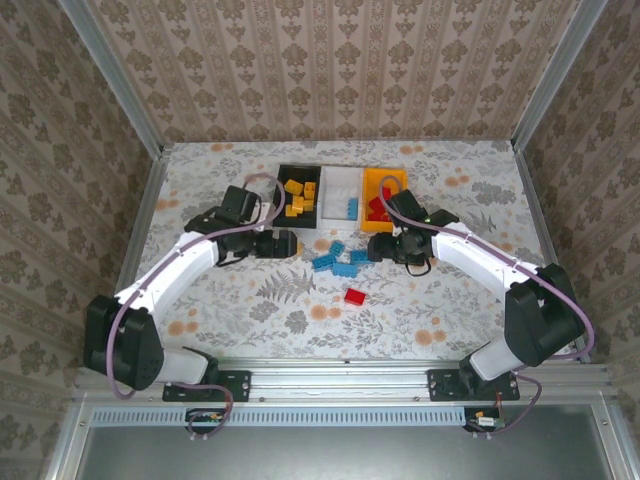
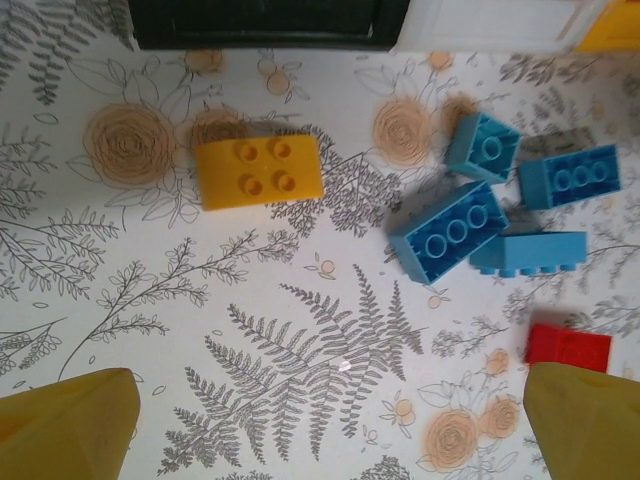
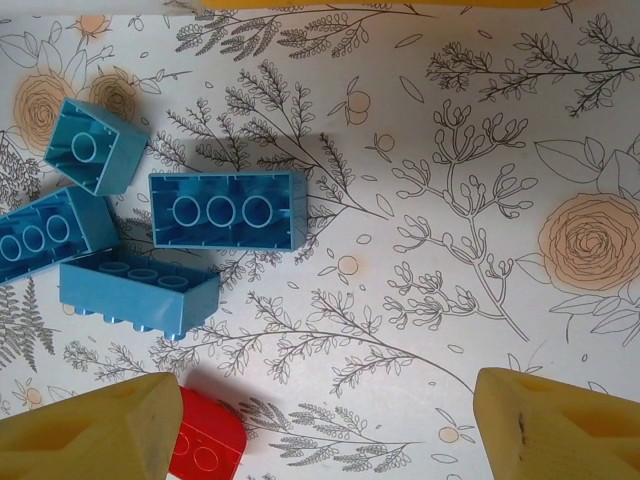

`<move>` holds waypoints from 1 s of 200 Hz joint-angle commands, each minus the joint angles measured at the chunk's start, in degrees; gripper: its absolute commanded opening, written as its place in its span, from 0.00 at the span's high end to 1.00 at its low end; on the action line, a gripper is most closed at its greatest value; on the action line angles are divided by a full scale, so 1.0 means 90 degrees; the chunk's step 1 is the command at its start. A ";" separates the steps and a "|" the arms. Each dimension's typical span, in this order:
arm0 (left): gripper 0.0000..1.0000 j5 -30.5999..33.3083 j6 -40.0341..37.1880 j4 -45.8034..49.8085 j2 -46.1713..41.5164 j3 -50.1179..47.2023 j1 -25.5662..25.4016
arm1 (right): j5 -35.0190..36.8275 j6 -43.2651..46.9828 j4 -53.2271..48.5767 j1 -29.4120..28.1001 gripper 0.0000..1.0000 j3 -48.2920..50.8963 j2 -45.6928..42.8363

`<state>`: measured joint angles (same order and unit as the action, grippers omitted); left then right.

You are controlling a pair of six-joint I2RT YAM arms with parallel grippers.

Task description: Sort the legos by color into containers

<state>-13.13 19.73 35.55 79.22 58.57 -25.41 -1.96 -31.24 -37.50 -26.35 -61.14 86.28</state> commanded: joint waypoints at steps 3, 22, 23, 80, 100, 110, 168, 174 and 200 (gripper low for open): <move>0.00 0.0405 -0.0047 0.0136 0.0480 0.0281 -0.0168 | -0.0074 0.0107 -0.0032 0.0017 0.21 0.0052 -0.0051; 0.00 0.0583 -0.0121 0.0196 0.0880 0.0466 -0.0367 | -0.0056 0.0140 -0.0032 0.0017 0.21 0.0094 -0.0067; 0.00 0.0596 -0.0126 0.0198 0.0897 0.0475 -0.0378 | -0.0051 0.0136 -0.0033 0.0017 0.21 0.0095 -0.0066; 0.00 0.1001 -0.0049 0.0245 0.1491 0.0779 -0.0563 | -0.0092 0.0131 0.0024 0.0027 0.21 0.0231 -0.0048; 0.00 0.1253 0.0003 0.0383 0.1685 0.0952 -0.0600 | -0.0158 0.0107 0.0067 0.0019 0.21 0.0224 0.0010; 0.00 0.1339 0.0024 0.0450 0.1774 0.1042 -0.0615 | -0.0177 0.0095 0.0084 0.0018 0.21 0.0222 0.0022; 0.00 0.1762 0.0042 0.0870 0.2425 0.1732 -0.0653 | -0.0237 0.0093 0.0122 0.0020 0.21 0.0231 0.0102; 0.00 0.1785 0.0035 0.0905 0.2495 0.1796 -0.0644 | -0.0232 0.0101 0.0121 0.0018 0.21 0.0241 0.0108; 0.01 0.1786 -0.0015 0.0967 0.2761 0.2033 -0.0634 | -0.0233 0.0131 0.0107 0.0017 0.21 0.0241 0.0128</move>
<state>1.32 19.73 41.32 102.17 74.46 -31.09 -3.42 -30.57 -36.47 -26.33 -59.66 86.39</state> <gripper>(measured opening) 0.997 0.790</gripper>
